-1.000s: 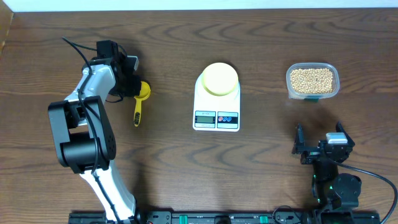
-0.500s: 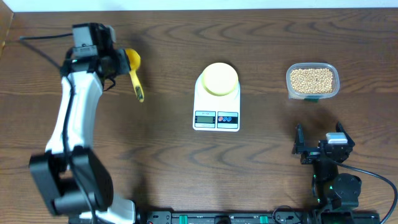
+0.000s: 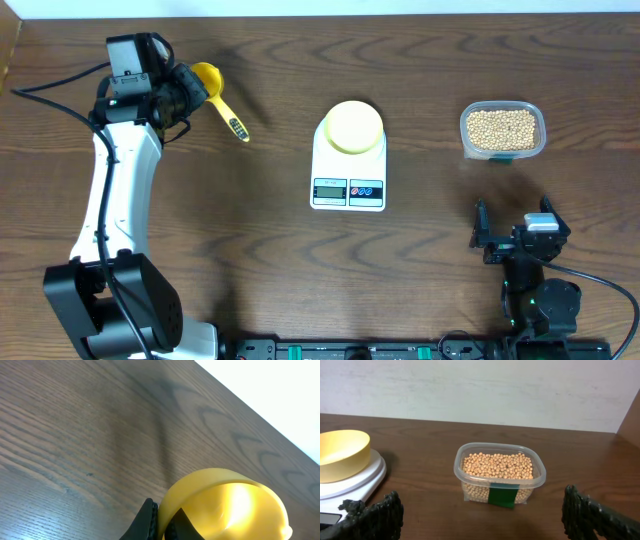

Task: Scoop item into bowl and weigh 50g on scale
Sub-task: 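Lift the yellow scoop with the left gripper and carry it toward the scale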

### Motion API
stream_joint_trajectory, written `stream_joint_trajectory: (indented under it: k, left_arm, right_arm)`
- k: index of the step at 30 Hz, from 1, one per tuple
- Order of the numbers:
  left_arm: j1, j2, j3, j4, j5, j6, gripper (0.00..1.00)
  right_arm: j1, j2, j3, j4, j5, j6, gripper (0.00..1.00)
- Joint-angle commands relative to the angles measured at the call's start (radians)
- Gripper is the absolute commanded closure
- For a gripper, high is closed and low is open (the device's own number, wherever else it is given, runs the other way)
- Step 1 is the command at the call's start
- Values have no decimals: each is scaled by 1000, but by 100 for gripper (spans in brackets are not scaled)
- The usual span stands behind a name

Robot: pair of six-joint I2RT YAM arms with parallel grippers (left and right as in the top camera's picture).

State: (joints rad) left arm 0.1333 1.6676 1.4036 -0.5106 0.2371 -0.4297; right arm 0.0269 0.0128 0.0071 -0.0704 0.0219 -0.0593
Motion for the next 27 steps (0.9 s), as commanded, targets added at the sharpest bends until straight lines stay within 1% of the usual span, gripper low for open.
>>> stream_joint_trajectory:
  k: [1, 16, 19, 23, 25, 27]
  left_arm:
    - [-11, 5, 7, 8, 14, -25, 92]
    - [-87, 5, 7, 43, 14, -32, 92]
    - [-103, 5, 7, 42, 14, -128, 92]
    - [-113, 5, 7, 41, 14, -206, 92]
    - [-113, 4, 7, 37, 14, -290, 92]
    - [-113, 4, 7, 32, 14, -413, 92]
  right_arm:
    - [8, -3, -2, -4, 1, -9, 1]
    - [8, -3, -2, -4, 1, -9, 1]
    - [8, -3, -2, -4, 1, -9, 1]
    - [8, -3, -2, -4, 1, -9, 1]
    - [8, -3, -2, -4, 1, -9, 1]
    - [8, -3, -2, -4, 1, -9, 1]
